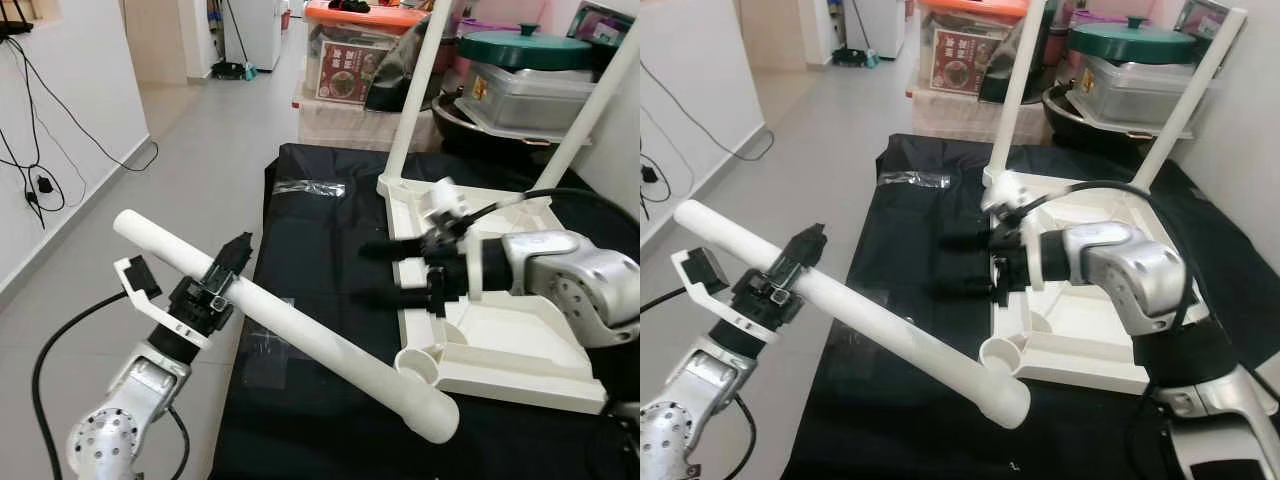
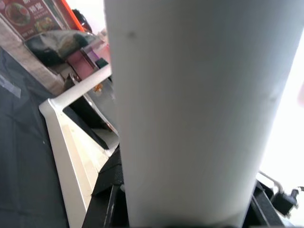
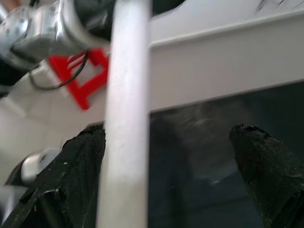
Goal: Building children table
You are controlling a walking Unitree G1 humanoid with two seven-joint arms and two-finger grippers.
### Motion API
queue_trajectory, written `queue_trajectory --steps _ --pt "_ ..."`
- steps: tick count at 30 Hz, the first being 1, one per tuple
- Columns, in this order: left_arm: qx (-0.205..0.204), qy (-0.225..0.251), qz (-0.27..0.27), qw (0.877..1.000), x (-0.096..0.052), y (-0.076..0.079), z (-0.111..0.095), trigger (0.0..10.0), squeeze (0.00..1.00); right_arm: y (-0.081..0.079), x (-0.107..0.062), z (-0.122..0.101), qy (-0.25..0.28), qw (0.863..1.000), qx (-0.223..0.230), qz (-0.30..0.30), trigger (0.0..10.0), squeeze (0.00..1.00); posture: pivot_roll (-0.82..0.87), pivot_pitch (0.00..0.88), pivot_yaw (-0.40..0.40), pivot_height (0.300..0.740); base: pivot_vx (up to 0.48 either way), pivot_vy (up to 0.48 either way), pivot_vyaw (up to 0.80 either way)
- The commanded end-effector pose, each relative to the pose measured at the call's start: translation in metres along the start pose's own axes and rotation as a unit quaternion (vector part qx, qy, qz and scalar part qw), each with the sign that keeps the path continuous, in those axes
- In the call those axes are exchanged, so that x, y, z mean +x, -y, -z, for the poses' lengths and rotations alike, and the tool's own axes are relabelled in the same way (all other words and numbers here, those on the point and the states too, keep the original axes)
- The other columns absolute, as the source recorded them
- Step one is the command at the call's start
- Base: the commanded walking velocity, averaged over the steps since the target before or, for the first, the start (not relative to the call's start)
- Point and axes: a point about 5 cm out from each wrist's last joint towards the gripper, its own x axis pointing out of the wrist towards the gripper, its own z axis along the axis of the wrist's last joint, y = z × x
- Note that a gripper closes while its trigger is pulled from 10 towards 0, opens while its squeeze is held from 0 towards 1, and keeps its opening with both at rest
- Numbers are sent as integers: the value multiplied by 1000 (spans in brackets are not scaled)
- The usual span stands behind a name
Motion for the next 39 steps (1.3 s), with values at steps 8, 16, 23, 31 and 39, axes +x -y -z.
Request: queue_trajectory --steps 8,16,23,31,39 --pt "12 -18 11 1000 5 2 6 0 0 -5 28 28 -81 997 3 -3 10000 0 -56 0 -110 740 0 0 0" --pt "19 -21 10 1000 6 2 5 0 0 -9 40 28 -113 994 -6 -11 10000 0 -53 0 -111 740 0 0 0" --pt "21 -36 11 999 9 2 12 0 0 -20 57 26 -145 988 -29 -36 10000 0 -48 0 -106 740 0 0 0" --pt "24 -40 10 999 10 1 13 0 0 -26 71 33 -168 984 -39 -51 10000 0 -46 0 -109 740 0 0 0" --pt "26 -41 10 999 8 1 15 0 0 -28 84 38 -175 983 -33 -42 8902 0 -44 0 -116 740 0 0 0"
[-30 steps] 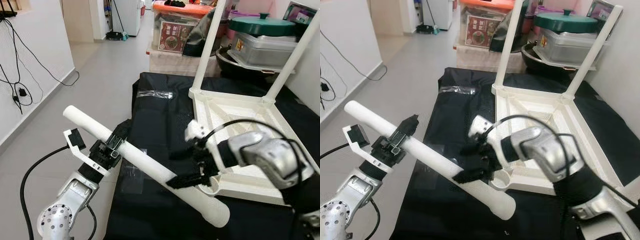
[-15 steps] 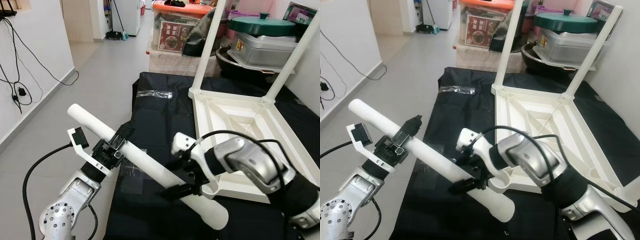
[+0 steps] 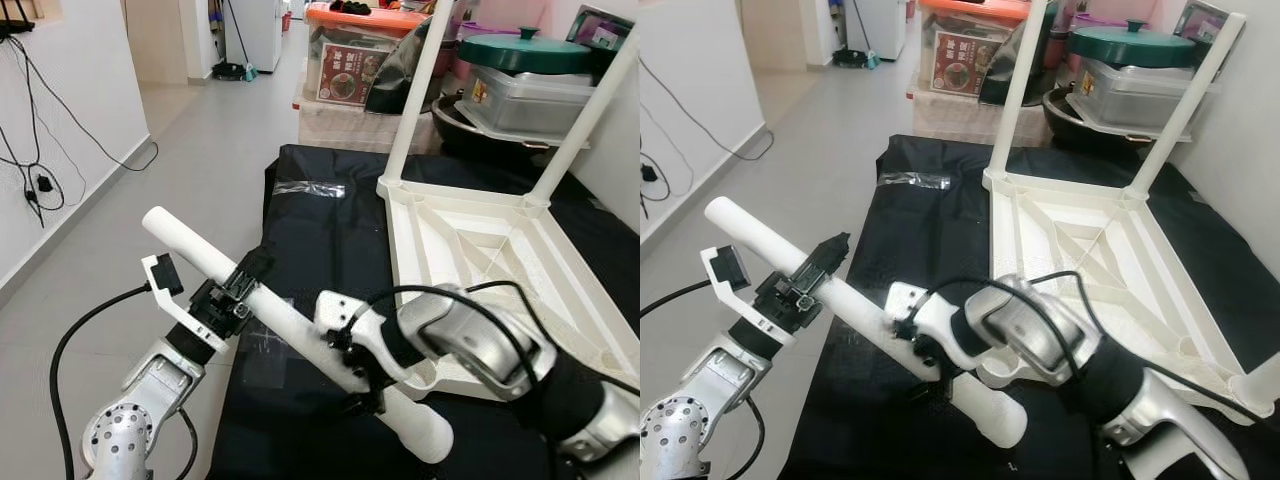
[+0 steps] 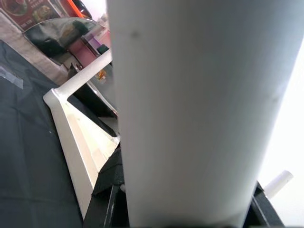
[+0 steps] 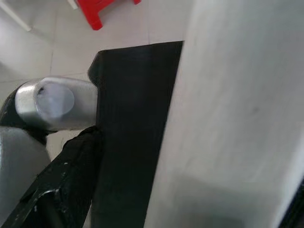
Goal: Building children table
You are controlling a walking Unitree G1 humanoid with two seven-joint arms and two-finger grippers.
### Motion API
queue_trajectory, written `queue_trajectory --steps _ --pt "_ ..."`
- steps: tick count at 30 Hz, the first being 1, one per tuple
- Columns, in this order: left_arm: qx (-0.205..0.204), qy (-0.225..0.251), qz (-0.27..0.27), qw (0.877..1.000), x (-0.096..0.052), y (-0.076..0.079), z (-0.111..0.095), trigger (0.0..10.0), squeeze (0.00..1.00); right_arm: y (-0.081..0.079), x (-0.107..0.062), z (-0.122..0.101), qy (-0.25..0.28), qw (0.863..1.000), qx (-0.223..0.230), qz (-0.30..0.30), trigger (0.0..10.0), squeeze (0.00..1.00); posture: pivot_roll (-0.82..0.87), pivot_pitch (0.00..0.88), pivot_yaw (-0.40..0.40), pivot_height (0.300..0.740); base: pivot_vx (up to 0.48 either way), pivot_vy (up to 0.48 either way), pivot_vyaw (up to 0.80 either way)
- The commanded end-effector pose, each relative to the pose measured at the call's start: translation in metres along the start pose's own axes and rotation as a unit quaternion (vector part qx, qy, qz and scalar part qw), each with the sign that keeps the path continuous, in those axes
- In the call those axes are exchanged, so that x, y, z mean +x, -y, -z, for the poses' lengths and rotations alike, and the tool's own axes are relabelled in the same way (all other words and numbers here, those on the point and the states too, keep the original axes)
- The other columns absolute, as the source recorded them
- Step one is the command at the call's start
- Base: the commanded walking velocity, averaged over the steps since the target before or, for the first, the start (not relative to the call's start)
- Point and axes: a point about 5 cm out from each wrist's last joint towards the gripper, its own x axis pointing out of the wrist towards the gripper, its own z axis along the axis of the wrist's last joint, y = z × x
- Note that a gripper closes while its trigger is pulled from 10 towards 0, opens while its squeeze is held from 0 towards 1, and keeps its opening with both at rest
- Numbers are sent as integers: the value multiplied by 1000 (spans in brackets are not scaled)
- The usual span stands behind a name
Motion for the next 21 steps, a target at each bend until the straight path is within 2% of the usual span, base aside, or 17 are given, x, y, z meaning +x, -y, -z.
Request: queue_trajectory --steps 1,2,3,4,5,6,7,12,21 --pt "-7 -1 12 1000 1 2 2 0 0 3 5 2 -7 1000 11 13 7725 0 -42 0 -118 740 0 0 0" --pt "-7 -1 12 1000 1 2 2 0 0 3 5 2 -7 1000 11 13 7725 0 -42 0 -118 740 0 0 0" --pt "-7 0 12 1000 1 2 2 0 0 8 7 1 -2 999 21 31 4588 0 -41 0 -119 740 0 0 0" --pt "-7 0 12 1000 1 2 2 0 0 8 7 1 -2 999 21 31 4588 0 -41 0 -119 740 0 0 0" --pt "-6 1 11 1000 1 2 2 0 0 11 10 0 1 999 28 44 2549 0 -41 0 -119 740 0 0 0" --pt "-6 1 11 1000 1 2 2 0 0 11 10 0 1 999 28 44 2549 0 -41 0 -119 740 0 0 0" --pt "-5 1 11 1000 1 2 2 0 0 14 11 0 4 998 34 54 157 0 -41 0 -119 740 0 0 0" --pt "-4 0 12 1000 2 1 3 0 0 18 16 2 11 996 43 79 0 0 -39 0 -119 740 0 0 0" --pt "-1 -4 8 1000 2 -2 4 0 0 10 16 -2 39 997 45 57 0 0 -38 0 -110 740 0 0 0"
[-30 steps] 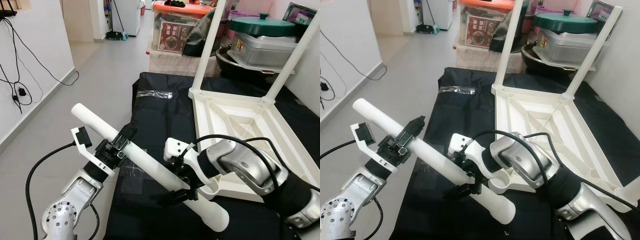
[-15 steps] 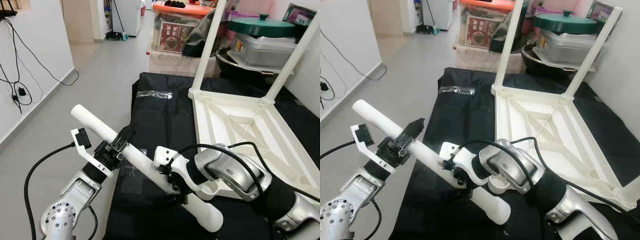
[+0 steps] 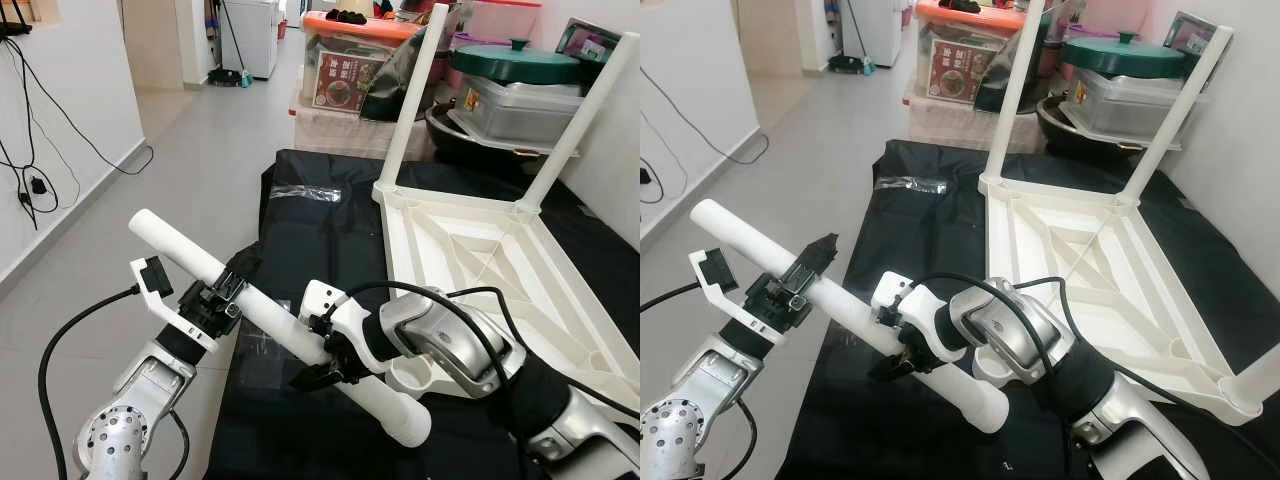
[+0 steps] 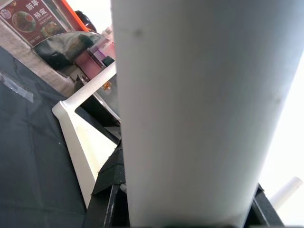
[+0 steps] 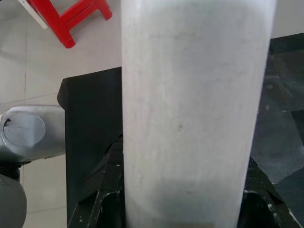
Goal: Building children table
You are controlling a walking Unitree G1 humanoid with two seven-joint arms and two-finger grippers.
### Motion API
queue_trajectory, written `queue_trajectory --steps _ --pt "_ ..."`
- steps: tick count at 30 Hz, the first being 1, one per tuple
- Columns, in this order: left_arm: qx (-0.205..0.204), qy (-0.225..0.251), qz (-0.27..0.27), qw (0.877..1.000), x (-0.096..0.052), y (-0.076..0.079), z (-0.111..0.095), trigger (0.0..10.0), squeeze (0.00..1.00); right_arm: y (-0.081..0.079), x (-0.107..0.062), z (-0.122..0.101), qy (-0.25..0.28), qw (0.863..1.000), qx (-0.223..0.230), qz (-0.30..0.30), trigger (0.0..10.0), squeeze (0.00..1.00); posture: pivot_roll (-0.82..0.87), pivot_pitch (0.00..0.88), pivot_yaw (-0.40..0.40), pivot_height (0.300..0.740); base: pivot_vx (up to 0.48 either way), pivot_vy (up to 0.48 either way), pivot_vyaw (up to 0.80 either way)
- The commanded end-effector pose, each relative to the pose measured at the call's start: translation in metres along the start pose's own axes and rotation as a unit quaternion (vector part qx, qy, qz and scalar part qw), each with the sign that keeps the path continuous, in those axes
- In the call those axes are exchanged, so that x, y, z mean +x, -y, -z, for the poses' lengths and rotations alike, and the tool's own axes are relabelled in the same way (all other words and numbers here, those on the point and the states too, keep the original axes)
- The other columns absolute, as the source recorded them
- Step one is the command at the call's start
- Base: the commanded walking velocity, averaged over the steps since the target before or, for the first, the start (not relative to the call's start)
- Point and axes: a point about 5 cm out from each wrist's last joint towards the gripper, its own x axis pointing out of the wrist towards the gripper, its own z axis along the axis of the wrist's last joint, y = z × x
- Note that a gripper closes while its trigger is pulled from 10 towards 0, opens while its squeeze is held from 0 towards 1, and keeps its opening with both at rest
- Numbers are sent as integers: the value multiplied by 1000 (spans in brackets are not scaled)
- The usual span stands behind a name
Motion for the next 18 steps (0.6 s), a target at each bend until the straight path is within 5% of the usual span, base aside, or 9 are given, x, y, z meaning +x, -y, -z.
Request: queue_trajectory --steps 1,2,3,4,5,17,18 --pt "-9 -18 14 1000 5 3 8 0 0 -2 4 3 10 1000 13 -3 0 0 -38 0 -109 740 0 0 0" --pt "-9 -18 14 1000 5 3 8 0 0 -2 4 3 10 1000 13 -3 0 0 -38 0 -109 740 0 0 0" --pt "9 -24 -8 1000 6 -2 8 5922 0 -3 3 2 15 1000 14 -5 0 0 -39 0 -107 740 0 0 0" --pt "9 -24 -8 1000 6 -2 8 5922 0 -3 3 2 15 1000 14 -5 0 0 -39 0 -107 740 0 0 0" --pt "10 -29 -13 999 6 -4 9 10000 1000 -3 2 2 18 1000 15 -6 0 0 -39 0 -106 740 0 0 0" --pt "-5 -36 52 998 3 12 7 10000 1000 7 -16 5 36 998 42 15 0 0 -33 0 -109 740 0 0 0" --pt "-15 -32 71 997 1 18 5 10000 1000 15 -30 5 49 996 62 29 0 0 -33 0 -112 740 0 0 0"
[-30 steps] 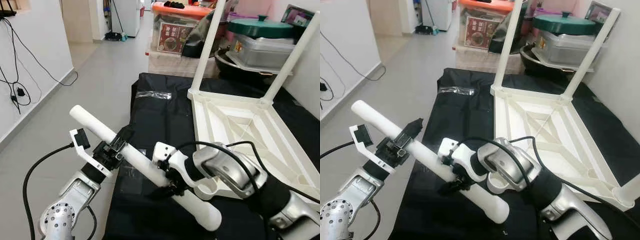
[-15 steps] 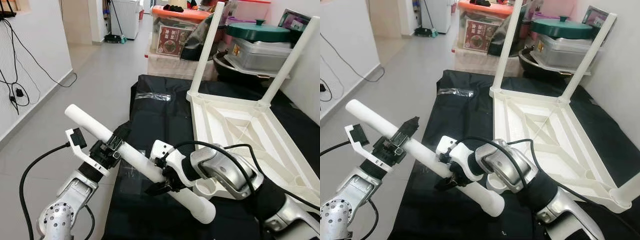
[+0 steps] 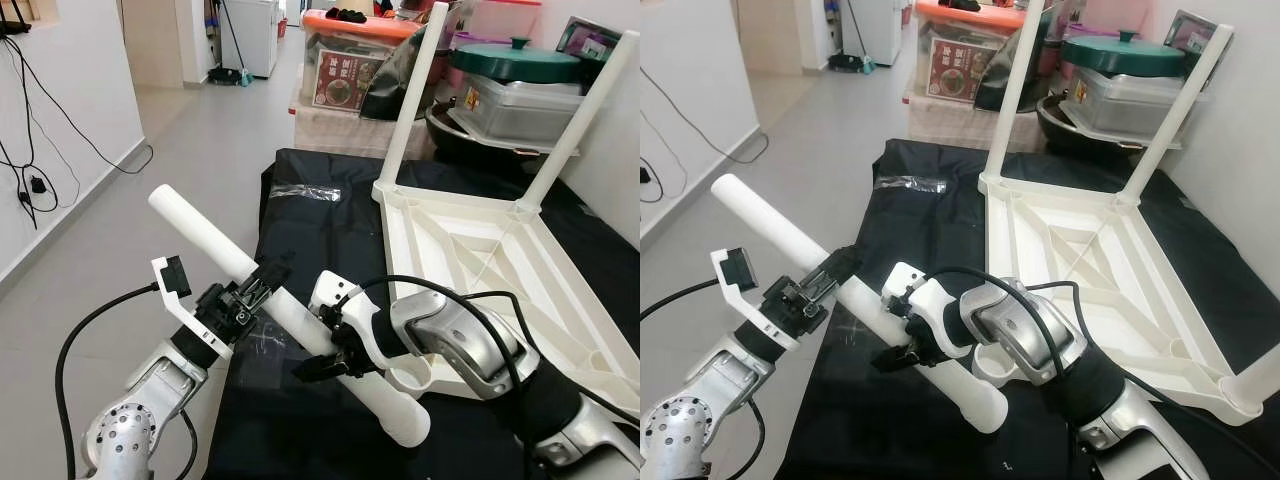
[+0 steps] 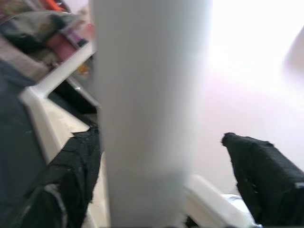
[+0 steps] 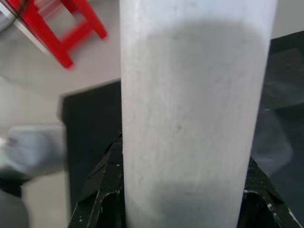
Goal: Building children table
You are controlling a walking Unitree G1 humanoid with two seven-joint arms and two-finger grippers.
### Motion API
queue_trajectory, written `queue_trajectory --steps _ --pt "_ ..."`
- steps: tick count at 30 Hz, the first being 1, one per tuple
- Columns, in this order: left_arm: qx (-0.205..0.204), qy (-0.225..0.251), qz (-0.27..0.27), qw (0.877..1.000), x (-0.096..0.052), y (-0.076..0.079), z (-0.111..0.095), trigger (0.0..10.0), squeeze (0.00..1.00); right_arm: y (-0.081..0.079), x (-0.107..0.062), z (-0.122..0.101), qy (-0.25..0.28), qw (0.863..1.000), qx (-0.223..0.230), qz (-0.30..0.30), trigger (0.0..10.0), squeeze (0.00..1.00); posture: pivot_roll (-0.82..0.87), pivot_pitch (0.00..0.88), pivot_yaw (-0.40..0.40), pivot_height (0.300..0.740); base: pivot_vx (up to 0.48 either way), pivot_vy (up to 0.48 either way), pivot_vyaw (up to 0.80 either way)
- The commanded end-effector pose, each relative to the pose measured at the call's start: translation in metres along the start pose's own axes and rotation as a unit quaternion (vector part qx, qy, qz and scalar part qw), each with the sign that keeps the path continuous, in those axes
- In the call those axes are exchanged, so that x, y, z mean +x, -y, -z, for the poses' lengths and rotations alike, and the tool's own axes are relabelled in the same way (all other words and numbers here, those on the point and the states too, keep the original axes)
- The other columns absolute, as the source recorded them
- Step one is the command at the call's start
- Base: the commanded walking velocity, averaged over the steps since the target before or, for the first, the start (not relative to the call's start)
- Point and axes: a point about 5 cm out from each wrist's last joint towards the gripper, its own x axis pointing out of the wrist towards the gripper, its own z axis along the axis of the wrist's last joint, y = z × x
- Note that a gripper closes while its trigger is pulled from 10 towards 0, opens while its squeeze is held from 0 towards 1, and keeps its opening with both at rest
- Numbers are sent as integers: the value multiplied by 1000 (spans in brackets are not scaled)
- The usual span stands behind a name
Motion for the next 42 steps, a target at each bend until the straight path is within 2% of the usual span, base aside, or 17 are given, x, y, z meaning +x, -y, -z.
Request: queue_trajectory --steps 1,2,6,11,12,17,18,19,21,22,24,26,28,32,34,39,42 --pt "-6 -4 13 1000 -2 4 0 10000 1000 7 -11 -1 11 1000 14 15 0 0 -33 0 -112 740 0 0 0" --pt "-17 -5 31 999 -5 8 -1 10000 1000 15 -30 -4 33 999 34 26 0 0 -40 0 -111 740 0 0 0" --pt "-35 -7 52 998 -9 14 0 10000 1000 23 -62 -6 65 996 55 36 0 0 -52 0 -106 740 0 0 0" --pt "-42 -9 57 997 -11 14 1 10000 1000 25 -81 -2 72 994 62 45 0 0 -59 0 -104 740 0 0 0" --pt "-39 -5 47 998 -11 12 -1 10000 1000 29 -95 0 76 993 64 62 0 0 -63 0 -101 740 0 0 0" --pt "-37 3 36 999 -12 10 -4 10000 1000 37 -103 -3 91 989 68 89 0 0 -60 0 -102 740 0 0 0" --pt "-29 6 29 999 -13 9 -6 10000 188 43 -108 -6 105 986 70 107 0 0 -54 0 -109 740 0 0 0" --pt "-24 10 19 999 -15 7 -7 10000 0 58 -120 -15 149 973 83 154 0 0 -46 0 -117 740 0 0 0" --pt "-24 10 19 999 -15 7 -7 10000 0 58 -120 -15 149 973 83 154 0 0 -46 0 -117 740 0 0 0" --pt "-22 12 12 1000 -17 5 -8 10000 0 68 -129 -21 180 962 95 184 0 0 -46 0 -117 740 0 0 0" --pt "-20 12 -3 1000 -20 4 -7 10000 0 92 -152 -30 299 905 163 256 0 0 -39 0 -115 740 0 0 0" --pt "-20 12 -3 1000 -20 4 -7 10000 0 92 -152 -30 299 905 163 256 0 0 -39 0 -115 740 0 0 0" --pt "-17 4 -11 1000 -21 3 -3 10000 0 100 -156 -27 378 858 218 272 0 0 -23 0 -111 740 0 0 0" --pt "-17 4 -11 1000 -21 3 -3 10000 0 100 -156 -27 378 858 218 272 0 0 -23 0 -111 740 0 0 0" --pt "-7 -9 -23 1000 -23 1 -2 10000 0 99 -147 -17 423 828 259 262 0 0 -29 0 -96 740 0 0 0" --pt "4 -19 -45 999 -26 -6 -2 10000 0 99 -140 -8 461 795 301 255 0 0 -33 0 -88 740 0 0 0" --pt "3 -22 -48 999 -27 -7 0 10000 0 100 -137 -7 467 786 312 257 0 0 -31 0 -86 740 0 0 0"
